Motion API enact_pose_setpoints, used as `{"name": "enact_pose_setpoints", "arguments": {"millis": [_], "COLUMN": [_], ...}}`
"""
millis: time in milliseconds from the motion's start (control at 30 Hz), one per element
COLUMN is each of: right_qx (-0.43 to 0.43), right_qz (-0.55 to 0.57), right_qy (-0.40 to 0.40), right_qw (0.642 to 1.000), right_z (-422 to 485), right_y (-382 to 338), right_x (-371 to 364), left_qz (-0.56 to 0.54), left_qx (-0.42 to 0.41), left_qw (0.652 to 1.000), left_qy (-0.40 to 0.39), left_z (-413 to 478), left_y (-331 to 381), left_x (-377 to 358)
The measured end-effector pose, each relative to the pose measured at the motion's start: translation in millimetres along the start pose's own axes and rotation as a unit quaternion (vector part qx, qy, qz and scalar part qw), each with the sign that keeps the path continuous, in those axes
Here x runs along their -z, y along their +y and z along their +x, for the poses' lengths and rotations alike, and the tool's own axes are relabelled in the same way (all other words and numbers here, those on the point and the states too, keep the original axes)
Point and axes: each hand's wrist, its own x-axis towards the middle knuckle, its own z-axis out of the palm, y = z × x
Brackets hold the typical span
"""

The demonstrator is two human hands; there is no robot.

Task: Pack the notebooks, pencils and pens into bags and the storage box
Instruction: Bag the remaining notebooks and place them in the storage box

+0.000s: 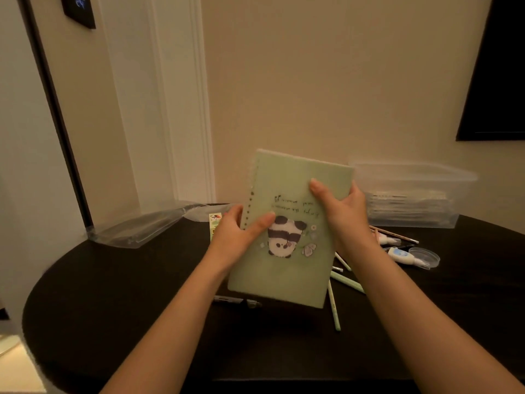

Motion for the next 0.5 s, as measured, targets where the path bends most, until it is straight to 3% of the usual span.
{"name": "enact_pose_setpoints", "arguments": {"millis": [133, 233, 333, 400, 500], "right_qx": [-0.053, -0.086, -0.114, -0.124, -0.132], "right_qz": [0.095, 0.162, 0.186, 0.2, 0.215], "right_qy": [0.101, 0.17, 0.207, 0.232, 0.261], "right_qw": [0.989, 0.968, 0.954, 0.944, 0.932], "right_z": [25, 40, 49, 53, 57], "right_y": [-10, -8, 3, 13, 30], "right_x": [-1, -3, -9, -14, -17], "left_qz": [-0.007, -0.189, -0.329, -0.36, -0.343], "left_qx": [0.003, 0.073, 0.159, 0.17, 0.147], "left_qw": [0.999, 0.973, 0.924, 0.911, 0.913], "left_qy": [0.04, 0.109, 0.113, 0.108, 0.162], "left_z": [9, 12, 20, 27, 37], "left_y": [3, -3, -8, -6, -5], "left_x": [6, -7, -29, -43, -60]}}
